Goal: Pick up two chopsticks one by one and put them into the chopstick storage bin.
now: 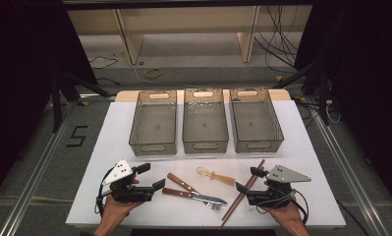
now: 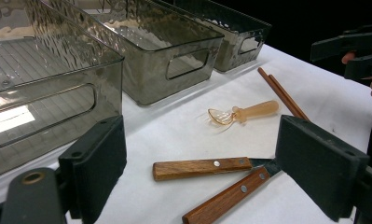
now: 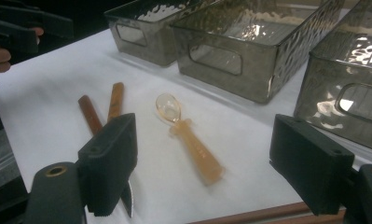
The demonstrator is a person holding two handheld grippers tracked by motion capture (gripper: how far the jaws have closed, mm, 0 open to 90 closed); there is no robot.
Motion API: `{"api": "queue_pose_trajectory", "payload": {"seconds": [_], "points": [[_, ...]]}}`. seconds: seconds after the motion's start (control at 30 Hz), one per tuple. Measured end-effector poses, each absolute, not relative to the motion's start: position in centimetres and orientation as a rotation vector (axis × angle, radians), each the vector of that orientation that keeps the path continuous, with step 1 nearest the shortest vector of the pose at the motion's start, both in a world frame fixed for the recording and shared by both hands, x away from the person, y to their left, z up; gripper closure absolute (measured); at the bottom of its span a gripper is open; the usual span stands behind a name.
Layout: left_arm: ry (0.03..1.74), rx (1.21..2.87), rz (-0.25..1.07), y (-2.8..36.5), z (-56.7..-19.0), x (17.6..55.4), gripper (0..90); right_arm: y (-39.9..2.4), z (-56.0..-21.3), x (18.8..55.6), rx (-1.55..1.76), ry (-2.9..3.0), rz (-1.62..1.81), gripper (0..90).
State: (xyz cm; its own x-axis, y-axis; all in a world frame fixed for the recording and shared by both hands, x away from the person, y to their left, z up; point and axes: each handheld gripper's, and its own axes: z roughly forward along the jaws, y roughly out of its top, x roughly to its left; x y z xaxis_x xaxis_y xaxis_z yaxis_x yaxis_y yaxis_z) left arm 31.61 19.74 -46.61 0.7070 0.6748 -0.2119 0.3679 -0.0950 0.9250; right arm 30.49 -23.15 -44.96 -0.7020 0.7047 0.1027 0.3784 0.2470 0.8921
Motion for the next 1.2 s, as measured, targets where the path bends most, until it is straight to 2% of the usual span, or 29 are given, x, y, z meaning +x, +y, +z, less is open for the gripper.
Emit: {"api": "queue_pose_trajectory", "payload": {"seconds": [0.4, 0.73, 1.2], "points": [[0.843, 1.711, 0.313, 19.8, -46.7, 31.8, 15.7, -23.5, -44.1, 31.6, 0.894, 2.361, 1.285, 24.7], [0.847, 1.708, 0.311, 19.8, -46.7, 31.8, 15.7, -23.8, -42.8, 33.7, 0.666, 2.608, 1.001, 27.6], [0.857, 1.721, 0.313, 19.9, -46.8, 32.0, 15.8, -23.1, -44.4, 35.9, 0.379, 2.818, 0.627, 32.4]]}}
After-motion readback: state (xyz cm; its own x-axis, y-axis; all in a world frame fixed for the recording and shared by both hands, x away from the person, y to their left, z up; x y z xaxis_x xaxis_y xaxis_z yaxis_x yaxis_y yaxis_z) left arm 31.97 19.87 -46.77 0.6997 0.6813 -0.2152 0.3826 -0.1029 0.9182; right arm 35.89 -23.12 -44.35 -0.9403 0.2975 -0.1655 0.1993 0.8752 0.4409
